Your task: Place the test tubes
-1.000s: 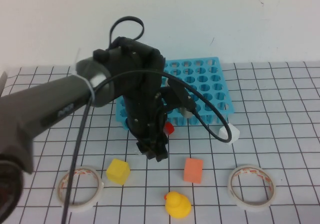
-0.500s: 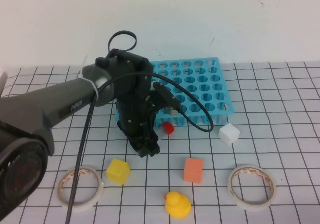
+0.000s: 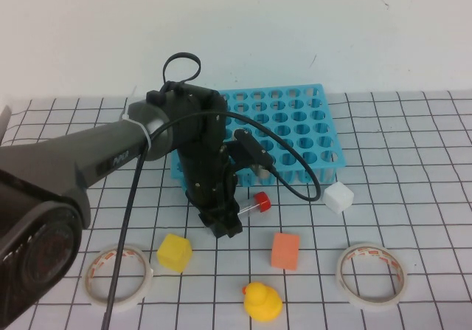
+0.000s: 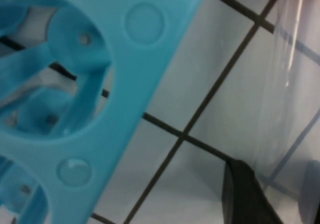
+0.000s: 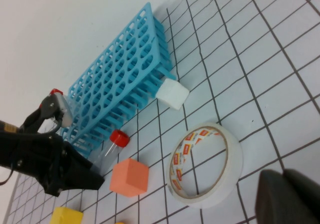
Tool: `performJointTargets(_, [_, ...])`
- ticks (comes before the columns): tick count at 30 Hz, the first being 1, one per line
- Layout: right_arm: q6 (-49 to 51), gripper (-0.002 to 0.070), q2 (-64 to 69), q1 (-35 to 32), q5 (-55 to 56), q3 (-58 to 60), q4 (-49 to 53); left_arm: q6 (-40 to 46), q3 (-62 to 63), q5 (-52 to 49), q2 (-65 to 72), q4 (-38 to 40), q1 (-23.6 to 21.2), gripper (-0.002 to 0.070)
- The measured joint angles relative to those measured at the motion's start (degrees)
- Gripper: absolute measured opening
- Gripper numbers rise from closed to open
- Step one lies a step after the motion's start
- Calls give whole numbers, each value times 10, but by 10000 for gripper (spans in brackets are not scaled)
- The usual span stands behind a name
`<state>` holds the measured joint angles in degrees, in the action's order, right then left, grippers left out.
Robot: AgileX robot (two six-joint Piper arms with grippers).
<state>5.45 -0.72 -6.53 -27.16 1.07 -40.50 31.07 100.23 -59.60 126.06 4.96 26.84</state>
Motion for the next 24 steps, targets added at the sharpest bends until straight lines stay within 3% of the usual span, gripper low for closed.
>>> performJointTargets(10, [-29, -1, 0, 0, 0, 0, -15, -2, 2, -75, -24, 6, 0, 216])
performJointTargets(18, [-213, -1, 0, 0, 6, 5, -160, -3, -67, -90, -182, 85, 15, 216])
performJointTargets(24, [-377, -1, 0, 0, 27, 0, -312, -7, -228, 16, -359, 121, 74, 216])
